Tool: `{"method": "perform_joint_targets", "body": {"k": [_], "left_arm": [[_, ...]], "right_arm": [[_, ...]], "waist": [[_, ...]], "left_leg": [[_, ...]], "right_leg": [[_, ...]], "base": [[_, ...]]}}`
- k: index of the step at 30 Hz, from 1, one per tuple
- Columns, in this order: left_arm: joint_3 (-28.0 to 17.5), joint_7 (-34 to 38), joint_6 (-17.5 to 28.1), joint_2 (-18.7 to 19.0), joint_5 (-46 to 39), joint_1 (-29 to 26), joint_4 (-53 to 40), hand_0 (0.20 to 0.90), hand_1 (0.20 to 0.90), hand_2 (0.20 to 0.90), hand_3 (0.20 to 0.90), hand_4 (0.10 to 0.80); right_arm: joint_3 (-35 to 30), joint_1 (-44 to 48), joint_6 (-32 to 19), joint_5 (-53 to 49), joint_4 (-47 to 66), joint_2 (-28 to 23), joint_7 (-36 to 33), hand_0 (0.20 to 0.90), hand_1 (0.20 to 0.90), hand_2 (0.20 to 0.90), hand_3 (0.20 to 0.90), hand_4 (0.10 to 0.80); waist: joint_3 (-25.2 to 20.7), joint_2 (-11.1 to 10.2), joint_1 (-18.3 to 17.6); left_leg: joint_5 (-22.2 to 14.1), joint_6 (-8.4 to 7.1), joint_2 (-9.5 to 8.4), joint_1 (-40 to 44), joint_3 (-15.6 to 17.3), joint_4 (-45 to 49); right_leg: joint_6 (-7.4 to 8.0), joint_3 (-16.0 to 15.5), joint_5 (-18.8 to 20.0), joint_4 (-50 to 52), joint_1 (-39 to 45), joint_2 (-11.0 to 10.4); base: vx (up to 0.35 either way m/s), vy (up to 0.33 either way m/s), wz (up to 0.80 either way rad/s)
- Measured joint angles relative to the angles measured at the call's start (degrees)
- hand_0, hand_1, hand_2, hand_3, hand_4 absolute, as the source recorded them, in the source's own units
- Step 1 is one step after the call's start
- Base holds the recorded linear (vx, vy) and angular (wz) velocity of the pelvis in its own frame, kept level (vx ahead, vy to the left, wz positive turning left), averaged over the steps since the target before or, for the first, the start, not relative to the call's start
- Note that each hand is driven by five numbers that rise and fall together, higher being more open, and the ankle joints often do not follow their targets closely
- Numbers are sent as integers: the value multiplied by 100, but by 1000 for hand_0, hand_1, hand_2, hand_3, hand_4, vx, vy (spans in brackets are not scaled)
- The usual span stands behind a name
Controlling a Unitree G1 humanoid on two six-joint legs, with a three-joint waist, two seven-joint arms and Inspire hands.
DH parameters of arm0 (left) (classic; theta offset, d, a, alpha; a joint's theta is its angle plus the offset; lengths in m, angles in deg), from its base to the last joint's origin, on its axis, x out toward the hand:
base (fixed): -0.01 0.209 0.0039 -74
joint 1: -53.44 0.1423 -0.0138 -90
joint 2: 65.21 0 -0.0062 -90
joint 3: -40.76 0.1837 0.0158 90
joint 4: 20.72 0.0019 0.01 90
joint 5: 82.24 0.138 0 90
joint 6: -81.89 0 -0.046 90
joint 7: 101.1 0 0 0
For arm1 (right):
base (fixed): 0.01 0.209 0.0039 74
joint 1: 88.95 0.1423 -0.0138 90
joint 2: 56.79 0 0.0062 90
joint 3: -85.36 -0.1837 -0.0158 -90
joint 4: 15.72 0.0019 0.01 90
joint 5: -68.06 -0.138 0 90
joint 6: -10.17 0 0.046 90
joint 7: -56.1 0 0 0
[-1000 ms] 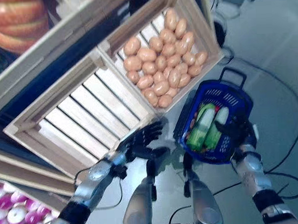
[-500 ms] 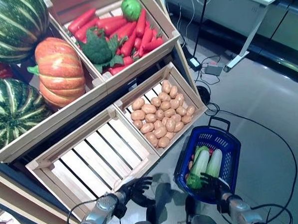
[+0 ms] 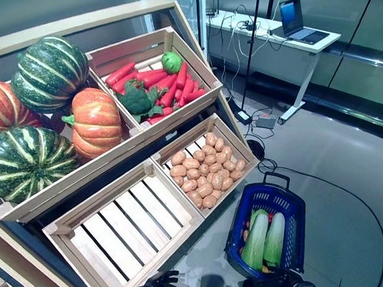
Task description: Put vegetables into the basket
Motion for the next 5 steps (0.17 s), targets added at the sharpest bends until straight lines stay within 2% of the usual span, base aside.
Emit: {"method": "perform_joint_targets", "body": {"k": [5], "left_arm": [[-5,121,-37,-46,12,-10,91,900,900,900,900,800]], "right_arm": [[-4,-15,0,-5,-3,0,0,900,900,900,900,800]], "waist": [[-36,5,-8]], "left_leg": [[2,-3,12,29,17,0]], "right_leg": [[-7,-2,6,0,26,12]], "base": [[30,-2,-2]]}}
